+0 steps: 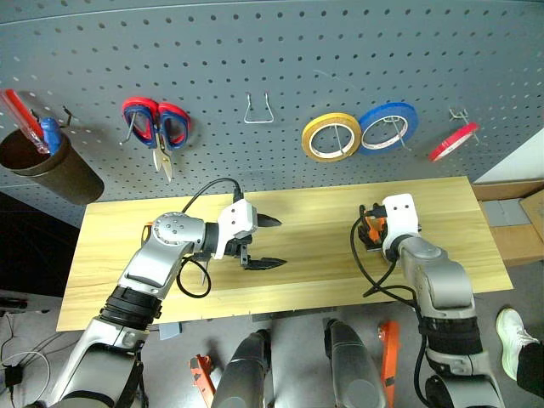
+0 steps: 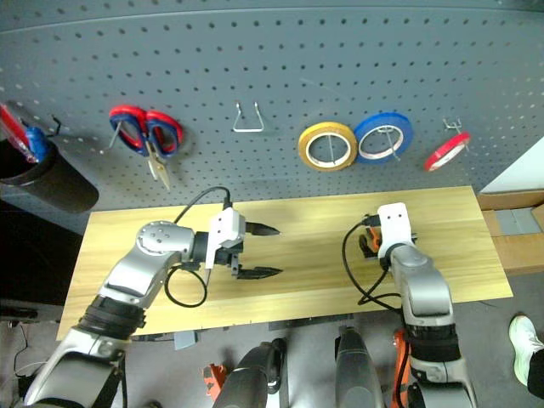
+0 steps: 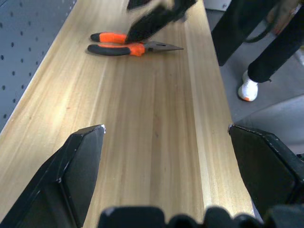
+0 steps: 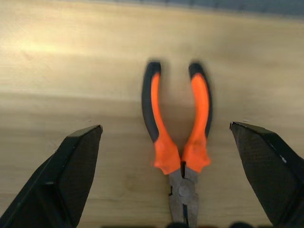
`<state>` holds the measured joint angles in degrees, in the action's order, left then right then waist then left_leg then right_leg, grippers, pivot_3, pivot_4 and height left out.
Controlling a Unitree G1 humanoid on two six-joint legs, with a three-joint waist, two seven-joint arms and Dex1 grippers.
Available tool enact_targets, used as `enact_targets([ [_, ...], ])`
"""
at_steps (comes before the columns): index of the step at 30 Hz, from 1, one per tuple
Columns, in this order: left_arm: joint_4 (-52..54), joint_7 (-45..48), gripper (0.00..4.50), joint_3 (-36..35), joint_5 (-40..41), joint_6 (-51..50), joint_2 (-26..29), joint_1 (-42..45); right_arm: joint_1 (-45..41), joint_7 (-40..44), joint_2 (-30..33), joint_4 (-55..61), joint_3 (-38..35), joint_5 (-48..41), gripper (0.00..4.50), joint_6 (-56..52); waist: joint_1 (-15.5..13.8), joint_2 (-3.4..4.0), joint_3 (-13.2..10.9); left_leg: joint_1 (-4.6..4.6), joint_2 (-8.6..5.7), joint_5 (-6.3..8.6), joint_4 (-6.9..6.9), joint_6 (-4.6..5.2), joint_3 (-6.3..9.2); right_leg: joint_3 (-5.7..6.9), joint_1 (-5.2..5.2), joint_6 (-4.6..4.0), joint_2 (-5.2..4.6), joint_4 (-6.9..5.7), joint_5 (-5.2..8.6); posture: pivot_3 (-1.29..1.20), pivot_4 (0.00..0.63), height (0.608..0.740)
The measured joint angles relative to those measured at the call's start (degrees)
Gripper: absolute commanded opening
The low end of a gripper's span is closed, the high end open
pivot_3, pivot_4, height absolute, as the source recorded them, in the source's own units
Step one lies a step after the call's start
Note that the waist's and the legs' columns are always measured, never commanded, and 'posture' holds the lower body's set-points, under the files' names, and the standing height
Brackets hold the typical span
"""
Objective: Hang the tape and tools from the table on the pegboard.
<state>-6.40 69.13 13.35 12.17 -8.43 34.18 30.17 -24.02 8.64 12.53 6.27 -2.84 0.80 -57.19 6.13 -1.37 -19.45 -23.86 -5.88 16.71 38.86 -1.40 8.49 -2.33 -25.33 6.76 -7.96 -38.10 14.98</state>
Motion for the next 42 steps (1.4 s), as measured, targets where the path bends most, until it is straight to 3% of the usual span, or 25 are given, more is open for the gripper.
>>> enact_targets([
  [20, 0.67, -0.98, 4.5, 0.04, -0.84, -0.35, -0.44, -0.2, -10.41, 2.93, 2.86, -25.07, -2.67, -2.78, 4.48, 11.55, 0.46, 0.0, 0.0, 0.03, 0.09, 0.0, 0.05, 0.0, -0.16, -0.01, -0.03, 0.0, 0.03, -0.06, -0.03, -0.13, 0.374, 0.74],
  [23, 1.34, -1.01, 4.5, 0.04, -0.88, -0.34, -0.45, -0.4, -11.42, 3.33, 3.4, -26.69, -2.79, -3.39, 3.88, 11.27, 0.46, 0.0, 0.0, 0.04, 0.1, 0.0, 0.05, -0.01, -0.16, 0.0, -0.02, 0.0, 0.03, -0.06, -0.03, -0.13, 0.372, 0.74],
  [26, 1.39, -1.07, 4.5, 0.04, -0.9, -0.34, -0.45, -0.47, -11.85, 3.54, 3.87, -27.12, -2.77, -3.9, 2.92, 10.61, 0.45, 0.0, 0.0, 0.04, 0.1, 0.0, 0.07, -0.01, -0.16, -0.01, -0.01, -0.01, 0.03, -0.06, -0.03, -0.13, 0.368, 0.74],
  [27, 1.4, -1.08, 4.5, 0.04, -0.9, -0.34, -0.46, -0.52, -11.9, 3.7, 4.03, -27.07, -2.74, -4.07, 2.73, 10.32, 0.45, 0.0, 0.01, 0.04, 0.1, 0.0, 0.07, -0.01, -0.16, -0.01, -0.01, 0.0, 0.03, -0.06, -0.03, -0.13, 0.368, 0.74],
  [35, 2.01, -1.59, 4.5, -0.06, -0.85, -1.09, -0.46, -2.06, -8.76, 4.08, 4.59, -21.52, -1.3, -4.24, 2.73, 7.43, 0.45, 0.01, 0.02, 0.04, 0.1, 0.0, 0.07, -0.01, -0.15, 0.0, -0.02, 0.0, 0.03, -0.06, -0.03, -0.15, 0.359, 0.74],
  [42, 4.36, -5.8, 4.5, -3.16, 0.49, -3.05, -0.9, -4.6, 1.5, 7.69, 8.07, 0.56, 5.17, -4.22, 2.73, 5.83, 0.51, 0.01, 0.01, -0.06, 0.11, 0.0, 0.04, -0.01, -0.24, -0.06, -0.23, 0.0, 0.02, -0.13, -0.03, -0.15, 0.349, 0.74],
])
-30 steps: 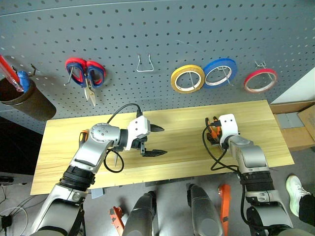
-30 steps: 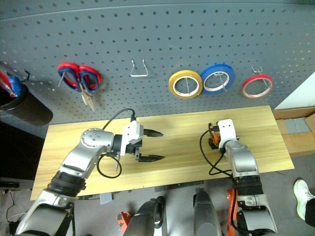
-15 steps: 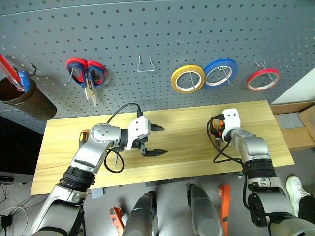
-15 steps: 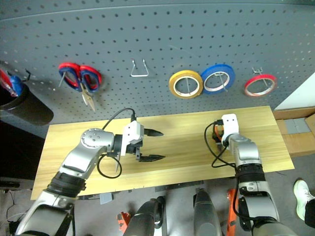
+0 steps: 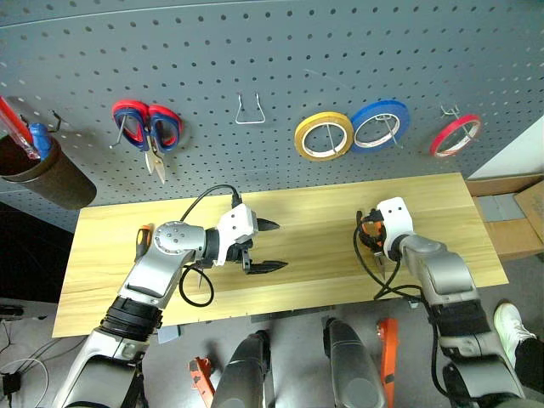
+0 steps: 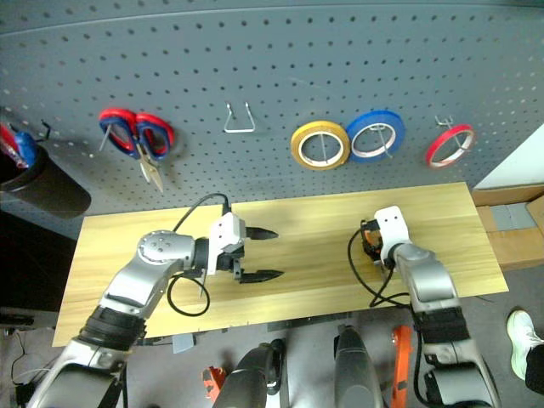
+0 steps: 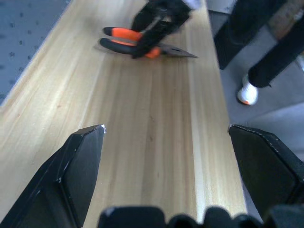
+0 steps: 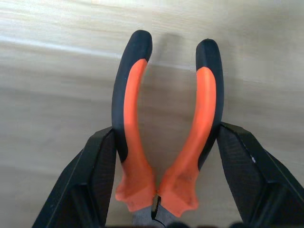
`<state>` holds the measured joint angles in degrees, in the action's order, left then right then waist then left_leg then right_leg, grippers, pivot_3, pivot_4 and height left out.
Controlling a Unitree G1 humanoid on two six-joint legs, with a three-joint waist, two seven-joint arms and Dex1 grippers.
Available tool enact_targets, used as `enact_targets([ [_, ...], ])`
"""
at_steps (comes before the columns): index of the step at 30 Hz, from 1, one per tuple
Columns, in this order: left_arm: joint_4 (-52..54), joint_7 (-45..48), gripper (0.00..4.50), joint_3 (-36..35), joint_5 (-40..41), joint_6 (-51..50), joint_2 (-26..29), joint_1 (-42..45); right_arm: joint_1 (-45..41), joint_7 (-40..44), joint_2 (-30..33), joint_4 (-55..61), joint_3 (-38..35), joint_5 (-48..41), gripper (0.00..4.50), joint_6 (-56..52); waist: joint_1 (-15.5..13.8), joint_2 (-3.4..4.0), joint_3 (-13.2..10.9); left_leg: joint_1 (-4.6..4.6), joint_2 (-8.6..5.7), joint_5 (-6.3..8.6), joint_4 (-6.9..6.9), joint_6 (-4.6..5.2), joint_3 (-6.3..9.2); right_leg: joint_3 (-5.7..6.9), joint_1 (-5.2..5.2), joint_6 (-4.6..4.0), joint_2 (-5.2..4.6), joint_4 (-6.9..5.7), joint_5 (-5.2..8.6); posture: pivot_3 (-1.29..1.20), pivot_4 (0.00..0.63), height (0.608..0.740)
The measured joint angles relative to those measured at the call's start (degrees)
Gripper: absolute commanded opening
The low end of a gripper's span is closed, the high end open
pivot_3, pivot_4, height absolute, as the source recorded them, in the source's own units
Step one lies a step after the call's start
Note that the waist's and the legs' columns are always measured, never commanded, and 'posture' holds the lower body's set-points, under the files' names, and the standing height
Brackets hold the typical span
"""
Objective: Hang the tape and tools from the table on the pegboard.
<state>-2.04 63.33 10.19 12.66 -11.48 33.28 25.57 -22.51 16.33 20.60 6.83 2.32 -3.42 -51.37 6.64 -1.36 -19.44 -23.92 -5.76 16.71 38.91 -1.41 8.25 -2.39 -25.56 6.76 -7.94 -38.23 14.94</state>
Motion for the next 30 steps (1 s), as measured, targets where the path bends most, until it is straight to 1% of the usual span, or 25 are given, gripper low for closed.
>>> enact_targets([
  [2, 0.82, -1.79, 4.5, -1.87, 0.85, -1.05, -0.17, -0.91, 2.62, 0.14, -0.48, 8.94, -0.14, -0.83, 2.73, -0.55, 0.06, 0.0, 0.0, 0.01, 0.04, 0.0, 0.0, 0.0, -0.11, 0.0, -0.07, 0.0, 0.0, -0.11, 0.0, -0.17, 0.349, 0.74],
  [3, 1.84, -2.84, 4.5, -2.88, 1.26, -1.58, -0.37, -1.83, 4.11, -0.15, -1.65, 13.68, -0.37, -1.67, 2.73, -1.5, 0.07, 0.0, 0.0, 0.01, 0.06, 0.0, 0.0, -0.01, -0.15, 0.0, -0.11, 0.0, -0.01, -0.34, 0.0, -0.17, 0.35, 0.74],
  [5, 3.37, -5.24, 4.5, -5.1, 2.38, -2.35, -0.67, -3.9, 6.68, -0.8, -4.81, 22.84, 0.0, -3.35, 2.73, -3.68, 0.12, 0.0, 0.0, 0.01, 0.14, 0.01, 0.0, -0.02, -0.33, 0.01, -0.29, -0.02, -0.01, -0.42, -0.01, -0.17, 0.35, 0.74],
  [7, 5.07, -8.01, 4.5, -7.63, 3.42, -3.23, -1.25, -5.96, 8.52, -2.28, -7.17, 30.91, 2.21, -4.39, 2.73, -5.63, 0.1, 0.0, 0.0, 0.02, 0.14, 0.01, 0.03, -0.02, -0.45, -0.01, -0.4, -0.07, -0.05, -0.48, -0.04, -0.17, 0.348, 0.74],
  [10, 7.56, -11.37, 4.5, -11.44, 4.97, -3.26, -1.87, -9.21, 7.81, -5.39, -10.84, 37.47, 4.92, -4.44, 2.73, -6.84, 0.06, 0.0, 0.0, 0.05, 0.21, 0.0, 0.07, -0.03, -0.58, 0.0, -0.48, -0.23, -0.04, -0.51, -0.2, -0.17, 0.343, 0.74],
  [13, 9.23, -14.46, 4.5, -14.69, 6.01, -2.84, -3.43, -11.68, 3.91, -7.1, -13.93, 41.01, 8.05, -4.58, 2.73, -6.85, 0.05, -0.02, 0.02, 0.11, 0.35, -0.04, 0.07, -0.1, -0.63, 0.06, -0.55, -0.35, 0.05, -0.63, -0.29, -0.16, 0.336, 0.74],
  [16, 10.77, -17.07, 4.5, -17.36, 7.39, -0.99, -5.16, -13.77, -1.38, -7.22, -15.27, 40.84, 8.17, -4.93, 2.73, -5.51, -0.08, -0.09, 0.06, 0.11, 0.41, -0.07, 0.08, -0.15, -0.63, 0.09, -0.57, -0.44, 0.11, -0.62, -0.37, -0.15, 0.33, 0.74],
  [18, 11.38, -17.77, 4.5, -18.49, 7.77, -0.21, -5.3, -14.58, -4.48, -6.7, -14.65, 38.71, 7.77, -4.72, 2.73, -2.86, -0.11, -0.13, 0.09, 0.11, 0.41, -0.07, 0.08, -0.15, -0.64, 0.09, -0.56, -0.44, 0.12, -0.61, -0.38, -0.14, 0.327, 0.74],
  [20, 12.23, -18.25, 4.5, -19.76, 8.89, -0.21, -5.32, -15.66, -8.93, -6.21, -14.16, 34.3, 7.6, -4.47, 2.73, 0.47, -0.08, -0.14, 0.1, 0.11, 0.41, -0.07, 0.09, -0.16, -0.68, 0.08, -0.58, -0.45, 0.11, -0.61, -0.4, -0.12, 0.322, 0.74],
  [24, 14.11, -18.94, 4.5, -20.79, 10.52, -0.25, -5.29, -16.16, -16.97, -6.17, -15.63, 25.4, 6.3, -4.28, 2.73, 8.24, -0.02, -0.14, 0.1, 0.11, 0.47, -0.08, 0.06, -0.17, -0.67, 0.11, -0.62, -0.46, 0.17, -0.61, -0.4, -0.09, 0.309, 0.74],
  [28, 15.77, -19.91, 4.5, -21.85, 11.81, -0.52, -5.2, -16.4, -24.68, -5.31, -18.47, 14.35, 6.3, -3.85, 2.73, 17.75, 0.11, -0.19, 0.15, 0.11, 0.47, -0.08, 0.04, -0.18, -0.68, 0.11, -0.64, -0.47, 0.17, -0.59, -0.41, -0.06, 0.297, 0.74],
  [30, 16.06, -20.6, 4.5, -22.21, 12.14, -0.68, -5.17, -16.4, -27.06, -5.04, -19.88, 10.88, 6.54, -3.83, 2.73, 20.99, 0.04, -0.22, 0.17, 0.11, 0.47, -0.09, 0.04, -0.19, -0.67, 0.13, -0.64, -0.47, 0.17, -0.59, -0.41, -0.04, 0.287, 0.74],
])
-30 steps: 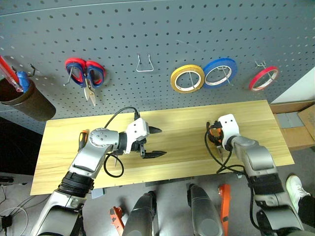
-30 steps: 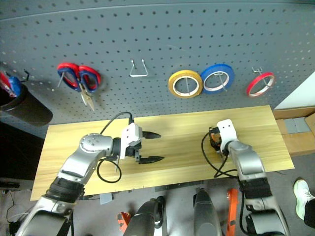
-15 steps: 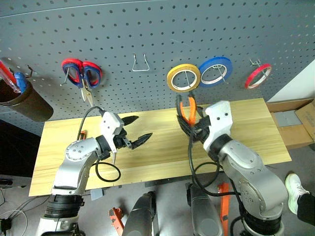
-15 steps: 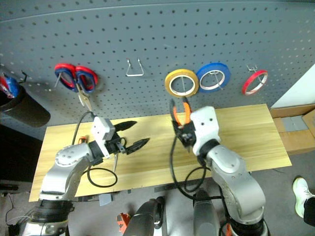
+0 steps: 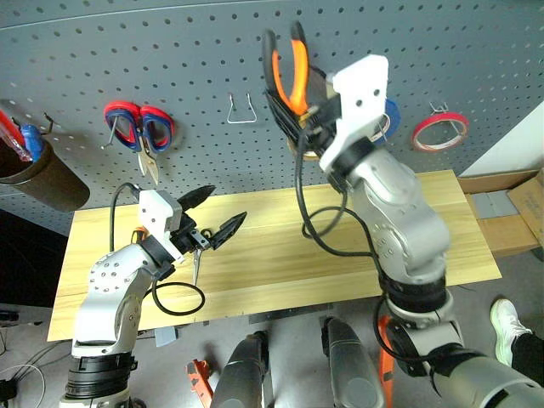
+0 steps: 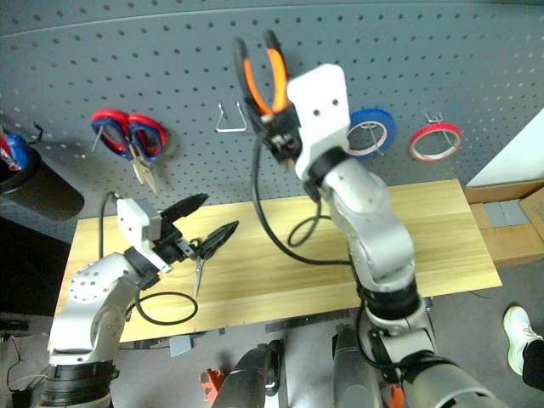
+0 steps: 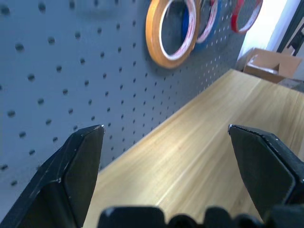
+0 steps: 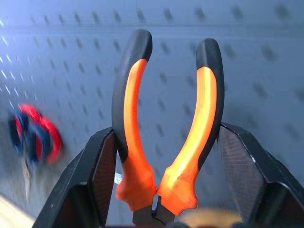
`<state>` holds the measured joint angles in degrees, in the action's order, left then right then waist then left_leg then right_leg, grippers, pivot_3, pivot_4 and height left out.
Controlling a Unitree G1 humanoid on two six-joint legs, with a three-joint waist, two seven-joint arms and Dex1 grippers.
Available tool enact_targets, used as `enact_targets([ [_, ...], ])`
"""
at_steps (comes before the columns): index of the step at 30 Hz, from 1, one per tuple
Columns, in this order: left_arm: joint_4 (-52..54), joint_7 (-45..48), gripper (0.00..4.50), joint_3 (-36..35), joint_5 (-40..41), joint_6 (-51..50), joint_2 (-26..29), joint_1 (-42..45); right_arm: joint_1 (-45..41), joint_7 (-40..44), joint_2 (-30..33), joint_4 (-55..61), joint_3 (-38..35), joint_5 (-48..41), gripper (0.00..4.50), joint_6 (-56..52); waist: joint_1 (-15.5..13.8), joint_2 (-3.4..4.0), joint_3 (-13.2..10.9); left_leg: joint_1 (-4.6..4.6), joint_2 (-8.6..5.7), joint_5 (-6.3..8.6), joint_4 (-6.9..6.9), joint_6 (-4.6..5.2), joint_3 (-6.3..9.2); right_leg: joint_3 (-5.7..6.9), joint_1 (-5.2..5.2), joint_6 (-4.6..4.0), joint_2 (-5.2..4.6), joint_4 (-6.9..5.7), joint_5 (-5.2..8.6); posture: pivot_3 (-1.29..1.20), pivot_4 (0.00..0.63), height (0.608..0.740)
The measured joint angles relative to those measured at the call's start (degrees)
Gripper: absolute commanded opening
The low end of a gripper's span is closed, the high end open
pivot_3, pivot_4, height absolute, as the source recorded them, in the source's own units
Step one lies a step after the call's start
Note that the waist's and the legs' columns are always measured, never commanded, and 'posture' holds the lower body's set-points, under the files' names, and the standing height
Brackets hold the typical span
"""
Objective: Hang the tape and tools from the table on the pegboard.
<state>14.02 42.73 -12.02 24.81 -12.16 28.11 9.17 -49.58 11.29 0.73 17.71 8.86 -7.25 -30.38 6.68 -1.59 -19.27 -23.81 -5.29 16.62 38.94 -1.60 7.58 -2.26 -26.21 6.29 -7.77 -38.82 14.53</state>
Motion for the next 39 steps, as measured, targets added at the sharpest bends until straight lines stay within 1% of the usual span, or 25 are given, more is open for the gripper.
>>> enact_targets([
  [5, 1.67, -3.35, 4.5, -2.66, 1.18, -0.34, -0.01, -0.69, -7.98, -0.22, -5.54, -11.49, 0.14, 0.44, 2.73, 8.6, 0.01, -0.16, 0.12, 0.0, 0.0, -0.03, -0.01, -0.06, 0.03, 0.03, -0.05, -0.02, 0.0, -0.02, -0.01, -0.01, 0.276, 0.74],
  [9, 2.17, -5.22, 4.5, -3.53, 1.12, -0.2, -0.01, -1.46, -11.63, -0.14, -8.18, -18.59, 0.38, 1.55, 2.73, 16.06, -0.23, -0.42, 0.48, 0.0, -0.01, -0.04, -0.02, -0.09, 0.06, 0.1, -0.05, -0.03, 0.0, -0.01, -0.02, 0.02, 0.264, 0.74],
  [12, 2.17, -6.09, 4.5, -3.57, 0.87, 0.07, -0.02, -1.36, -13.93, 0.01, -8.61, -25.83, 0.52, 3.15, 2.73, 23.54, -0.52, -0.64, 0.64, 0.01, -0.02, -0.09, -0.01, -0.18, 0.12, 0.14, -0.05, -0.08, 0.02, -0.03, -0.05, 0.03, 0.259, 0.74],
  [19, 2.12, -7.2, 4.5, -1.93, 0.08, 0.5, -0.34, 1.25, -15.05, -1.56, -7.76, -41.77, 1.54, 9.68, 2.73, 41.1, -0.98, -0.7, 0.69, 0.01, 0.03, -0.16, -0.01, -0.3, 0.16, 0.16, -0.06, -0.14, 0.1, -0.09, -0.09, 0.04, 0.259, 0.74],
  [22, 1.81, -7.21, 4.5, -1.52, -0.17, 1.21, -0.45, 1.95, -15.05, -2.75, -7.3, -46.3, 1.46, 11.71, 2.73, 46.65, -0.96, -0.7, 0.7, 0.01, 0.05, -0.16, -0.02, -0.3, 0.14, 0.14, -0.09, -0.14, 0.12, -0.09, -0.09, 0.04, 0.26, 0.74],
  [29, 1.17, -7.18, 4.5, -1.05, -0.21, 1.57, -0.47, 2.78, -13.79, -3.85, -6.96, -47.96, 1.87, 14.3, 2.73, 51.96, -0.97, -0.74, 0.74, 0.01, 0.07, -0.17, -0.02, -0.31, 0.15, 0.14, -0.1, -0.15, 0.13, -0.11, -0.09, 0.03, 0.265, 0.74],
  [34, 0.43, -7.15, 4.5, -0.62, -0.46, 1.75, -0.58, 3.53, -8.92, -3.31, -7.14, -47.6, 2.38, 14.54, 2.73, 50.36, -1.01, -0.78, 0.78, 0.01, 0.07, -0.18, 0.01, -0.33, 0.14, 0.14, -0.1, -0.18, 0.14, -0.12, -0.11, 0.03, 0.268, 0.74],
  [39, -0.43, -7.15, 4.5, -0.32, -0.72, 2.33, -0.61, 3.89, -7.84, -2.74, -7.35, -46.43, 2.55, 14.82, 2.73, 48.55, -0.9, -0.78, 0.78, 0.02, 0.11, -0.19, 0.01, -0.34, 0.14, 0.14, -0.11, -0.2, 0.17, -0.13, -0.12, 0.03, 0.273, 0.74],
])
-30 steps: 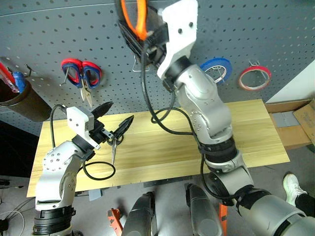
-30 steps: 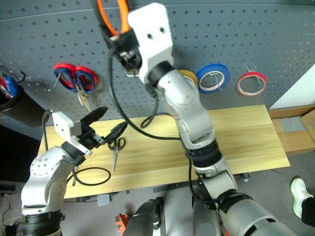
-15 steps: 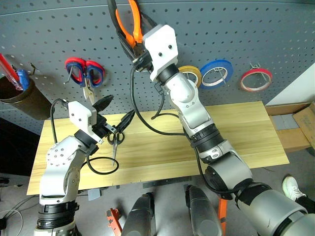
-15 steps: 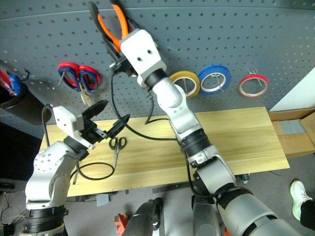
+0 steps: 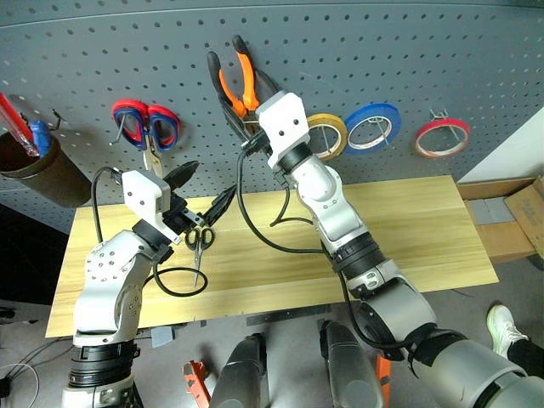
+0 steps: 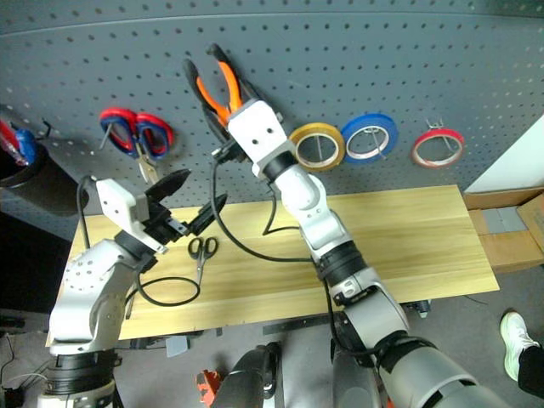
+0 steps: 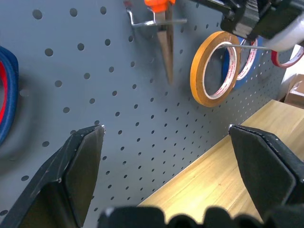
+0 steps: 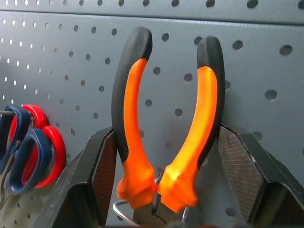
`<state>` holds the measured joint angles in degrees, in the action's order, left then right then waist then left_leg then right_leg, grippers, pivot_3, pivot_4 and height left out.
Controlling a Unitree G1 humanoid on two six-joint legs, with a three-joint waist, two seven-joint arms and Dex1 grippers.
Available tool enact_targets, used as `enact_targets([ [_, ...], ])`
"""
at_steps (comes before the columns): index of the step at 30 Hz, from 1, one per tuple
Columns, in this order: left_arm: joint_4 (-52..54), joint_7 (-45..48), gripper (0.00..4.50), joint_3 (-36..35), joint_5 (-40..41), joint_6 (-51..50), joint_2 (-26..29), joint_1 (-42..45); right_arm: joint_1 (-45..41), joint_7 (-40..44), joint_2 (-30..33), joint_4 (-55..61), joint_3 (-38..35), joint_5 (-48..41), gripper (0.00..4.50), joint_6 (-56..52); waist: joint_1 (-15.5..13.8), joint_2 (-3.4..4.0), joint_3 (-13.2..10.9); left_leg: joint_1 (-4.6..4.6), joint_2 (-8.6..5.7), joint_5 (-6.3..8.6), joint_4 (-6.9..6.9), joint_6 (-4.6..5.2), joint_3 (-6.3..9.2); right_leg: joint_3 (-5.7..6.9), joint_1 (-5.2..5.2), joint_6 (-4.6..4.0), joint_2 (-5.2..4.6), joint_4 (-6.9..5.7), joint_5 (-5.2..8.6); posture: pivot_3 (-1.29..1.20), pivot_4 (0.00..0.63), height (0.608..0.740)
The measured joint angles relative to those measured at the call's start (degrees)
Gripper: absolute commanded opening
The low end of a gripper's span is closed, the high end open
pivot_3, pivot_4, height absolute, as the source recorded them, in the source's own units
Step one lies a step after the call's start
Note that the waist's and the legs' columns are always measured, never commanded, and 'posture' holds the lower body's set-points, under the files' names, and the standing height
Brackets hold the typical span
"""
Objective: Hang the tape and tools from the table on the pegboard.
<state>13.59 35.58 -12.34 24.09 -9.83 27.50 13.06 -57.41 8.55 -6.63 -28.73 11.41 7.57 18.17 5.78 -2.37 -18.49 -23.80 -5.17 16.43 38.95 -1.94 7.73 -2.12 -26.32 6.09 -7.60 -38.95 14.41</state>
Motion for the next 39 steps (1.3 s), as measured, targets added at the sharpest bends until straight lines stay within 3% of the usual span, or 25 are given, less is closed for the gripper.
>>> enact_targets([
  [2, -0.02, -0.01, 4.5, 0.32, -0.04, 0.07, -0.02, 0.0, 0.0, 0.01, -0.19, 0.54, 0.02, 0.18, 2.73, -0.38, -0.01, 0.0, 0.0, 0.0, 0.0, 0.0, 0.0, 0.0, 0.0, 0.0, 0.0, 0.0, 0.0, 0.0, 0.0, 0.02, 0.272, 0.74],
  [7, -0.4, -0.1, 4.5, 0.7, -0.37, 0.22, -0.02, 0.1, 0.04, -0.25, -0.23, 1.64, -0.16, 0.23, 4.36, -2.99, -0.04, 0.0, 0.0, 0.0, 0.0, 0.0, 0.0, -0.01, 0.01, 0.0, 0.0, -0.01, 0.0, 0.0, -0.01, 0.02, 0.273, 0.74],
  [8, -0.65, -0.13, 4.5, 0.7, -0.45, 0.23, -0.02, 0.11, 0.04, -0.41, -0.12, 2.01, -0.28, 0.26, 4.44, -3.7, -0.05, 0.0, 0.0, 0.0, 0.0, -0.01, 0.0, -0.01, 0.01, 0.0, 0.0, -0.01, 0.0, -0.01, -0.01, 0.02, 0.273, 0.74],
  [12, -1.23, -0.62, 4.5, 0.73, -1.01, 0.23, -0.03, 0.08, 0.77, -0.33, 0.95, 6.13, -0.47, 0.31, 4.44, -7.27, -0.11, 0.0, 0.01, 0.0, 0.0, -0.01, 0.01, -0.01, 0.01, 0.0, 0.0, -0.01, 0.0, -0.01, -0.01, 0.02, 0.273, 0.74],
  [16, -1.25, -1.34, 4.5, 0.8, -1.61, -0.07, -0.03, -0.72, 4.79, 1.79, 3.59, 18.84, -1.85, -2.15, 4.44, -15.15, -0.48, 0.0, 0.01, -0.01, -0.01, -0.01, 0.01, -0.01, 0.02, 0.0, 0.0, -0.01, -0.01, 0.0, -0.01, 0.01, 0.276, 0.74],
  [25, -0.27, -2.78, 4.5, 1.74, -1.73, -8.3, 0.71, -6.93, 12.0, 11.19, 13.37, 44.41, -10.73, -20.67, 4.44, -39.54, -0.77, 0.01, 0.04, 0.03, 0.02, 0.0, 0.0, 0.0, 0.01, -0.04, 0.03, -0.03, 0.01, -0.03, -0.02, -0.01, 0.289, 0.74],
  [29, 0.48, -9.25, 4.5, 3.85, -6.58, -16.02, 1.07, -9.03, 17.71, 15.66, 20.23, 52.49, -12.54, -33.95, 4.44, -57.84, -1.08, -0.03, 0.08, 0.03, 0.0, 0.01, 0.01, 0.02, 0.03, -0.04, 0.09, -0.04, 0.0, -0.01, -0.03, -0.02, 0.292, 0.74],
  [34, -0.48, -18.45, 4.5, 6.27, -11.78, -32.45, 1.11, -7.05, 25.96, 17.82, 28.38, 56.48, -11.1, -42.55, 4.44, -76.32, -1.32, -0.05, 0.11, 0.03, -0.03, 0.01, 0.03, 0.04, 0.02, -0.04, 0.09, -0.04, 0.01, -0.07, -0.04, -0.02, 0.296, 0.74],
  [39, -3.83, -20.54, 4.5, 7.69, -12.78, -39.39, 0.11, -3.07, 27.91, 15.68, 27.6, 59.46, -8.05, -44.74, 4.44, -81.89, -1.18, -0.07, 0.13, 0.08, -0.01, 0.0, 0.05, 0.03, -0.03, -0.05, 0.09, -0.09, 0.03, -0.08, -0.13, -0.03, 0.297, 0.74],
])
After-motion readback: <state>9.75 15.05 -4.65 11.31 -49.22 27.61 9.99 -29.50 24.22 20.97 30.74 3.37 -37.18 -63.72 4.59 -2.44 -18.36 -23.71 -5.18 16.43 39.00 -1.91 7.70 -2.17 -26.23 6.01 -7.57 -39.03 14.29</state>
